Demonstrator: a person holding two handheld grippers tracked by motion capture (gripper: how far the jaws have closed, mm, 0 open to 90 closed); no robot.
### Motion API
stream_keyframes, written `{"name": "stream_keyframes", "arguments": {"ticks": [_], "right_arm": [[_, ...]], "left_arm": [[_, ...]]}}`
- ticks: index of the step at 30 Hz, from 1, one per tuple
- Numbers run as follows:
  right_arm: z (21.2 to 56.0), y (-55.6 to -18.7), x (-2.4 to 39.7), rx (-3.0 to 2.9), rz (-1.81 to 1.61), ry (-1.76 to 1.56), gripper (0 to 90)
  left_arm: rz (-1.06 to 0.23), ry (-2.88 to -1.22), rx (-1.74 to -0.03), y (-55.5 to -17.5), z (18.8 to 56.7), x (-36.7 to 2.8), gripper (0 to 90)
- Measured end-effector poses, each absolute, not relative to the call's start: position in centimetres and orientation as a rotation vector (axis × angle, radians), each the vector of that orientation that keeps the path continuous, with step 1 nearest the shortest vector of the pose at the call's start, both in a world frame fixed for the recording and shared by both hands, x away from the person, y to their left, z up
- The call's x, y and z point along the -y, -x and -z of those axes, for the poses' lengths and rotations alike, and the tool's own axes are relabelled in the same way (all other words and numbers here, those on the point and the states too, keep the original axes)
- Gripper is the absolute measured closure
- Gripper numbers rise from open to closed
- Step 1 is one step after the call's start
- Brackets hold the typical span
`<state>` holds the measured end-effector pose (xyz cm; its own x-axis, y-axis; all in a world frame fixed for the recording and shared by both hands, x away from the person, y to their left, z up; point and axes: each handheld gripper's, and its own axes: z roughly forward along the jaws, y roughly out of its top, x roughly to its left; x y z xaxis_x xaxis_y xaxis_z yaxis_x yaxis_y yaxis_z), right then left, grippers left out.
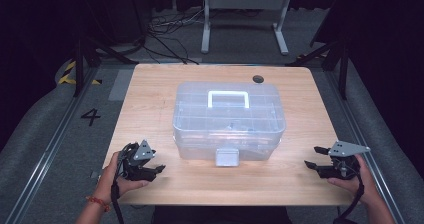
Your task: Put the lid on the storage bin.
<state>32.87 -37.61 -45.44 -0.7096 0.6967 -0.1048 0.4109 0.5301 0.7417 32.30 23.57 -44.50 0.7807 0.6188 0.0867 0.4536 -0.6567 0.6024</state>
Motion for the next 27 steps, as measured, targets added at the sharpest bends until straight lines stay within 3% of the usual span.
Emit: {"name": "stream_keyframes", "arguments": {"ticks": [4, 9, 12, 27], "right_arm": [[47.2, -32.7, 38.9, -2.351, -1.052, -0.992, 28.3], [48.7, -32.8, 39.7, -2.337, -1.051, -1.077, 23.8], [48.7, -32.8, 39.9, -2.33, -1.058, -1.092, 23.3], [48.7, -33.0, 39.7, -2.321, -1.035, -1.137, 18.2]], "left_arm": [[-0.343, -2.347, -0.871, -32.3, 45.7, -24.6, 25.4], [-0.281, -2.337, -0.903, -32.5, 47.3, -25.5, 22.4], [-0.304, -2.28, -0.884, -32.2, 47.9, -25.8, 15.3], [-0.326, -2.236, -0.899, -32.0, 48.3, -25.9, 14.8]]}}
